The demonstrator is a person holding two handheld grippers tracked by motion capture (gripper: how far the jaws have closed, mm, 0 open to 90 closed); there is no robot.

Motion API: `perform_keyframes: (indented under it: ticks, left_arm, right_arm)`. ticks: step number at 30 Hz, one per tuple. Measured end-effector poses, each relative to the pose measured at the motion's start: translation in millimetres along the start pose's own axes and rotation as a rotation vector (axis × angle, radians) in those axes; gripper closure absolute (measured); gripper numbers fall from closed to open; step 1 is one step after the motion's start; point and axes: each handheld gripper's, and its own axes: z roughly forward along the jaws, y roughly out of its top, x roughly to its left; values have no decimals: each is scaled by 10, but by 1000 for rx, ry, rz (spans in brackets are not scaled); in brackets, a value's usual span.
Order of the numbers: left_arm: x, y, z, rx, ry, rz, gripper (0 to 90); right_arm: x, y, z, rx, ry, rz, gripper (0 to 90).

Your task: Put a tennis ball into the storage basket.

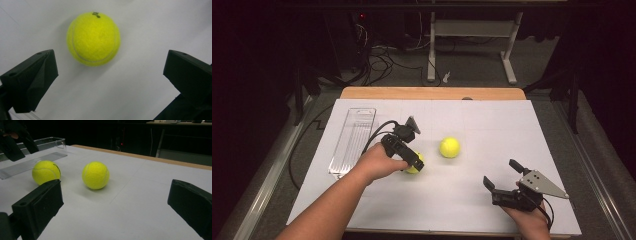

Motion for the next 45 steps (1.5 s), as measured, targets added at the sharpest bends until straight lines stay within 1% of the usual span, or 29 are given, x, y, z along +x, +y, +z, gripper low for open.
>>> perform_keyframes:
  ticks: [3,6,9,11,14,16,19,22,26,27,31,35,37,40,41,45]
  left_arm:
    - [12,36,33,5,9,-5,6]
    - [39,60,82,16,19,-21,6]
    - [39,94,132,6,11,-31,6]
    - [41,116,174,6,7,-31,6]
    - [45,131,246,18,27,-29,6]
    - [48,138,280,29,32,-18,6]
    - [55,147,316,41,29,-13,6]
    - [82,144,347,47,16,-21,6]
    - [125,137,392,46,19,-38,6]
    - [134,136,403,49,27,-39,7]
    - [176,127,448,45,19,-56,15]
    - [186,120,482,42,26,-58,50]
    - [187,119,493,42,13,-56,90]
    - [183,121,518,53,21,-50,152]
    - [185,124,525,58,22,-53,153]
    - [171,124,534,50,25,-34,207]
  right_arm:
    - [-1,2,-2,-1,0,0,5]
    - [1,4,-5,-1,0,4,5]
    - [-4,1,1,1,1,-2,5]
    - [-3,0,3,0,1,-2,5]
    - [1,1,0,-1,2,-5,5]
    - [-2,-1,1,0,2,-2,5]
    - [-6,-5,2,2,3,-1,5]
    - [-6,-5,1,2,3,0,5]
    - [-7,-8,3,4,3,0,5]
    - [-8,-7,3,3,3,1,5]
    - [-4,-8,3,4,5,1,5]
    - [-4,-9,4,3,5,1,5]
    - [-7,-10,3,5,3,4,5]
    - [-11,-9,2,3,1,4,5]
    - [-10,-8,2,2,1,2,5]
    - [-7,-7,2,2,2,0,5]
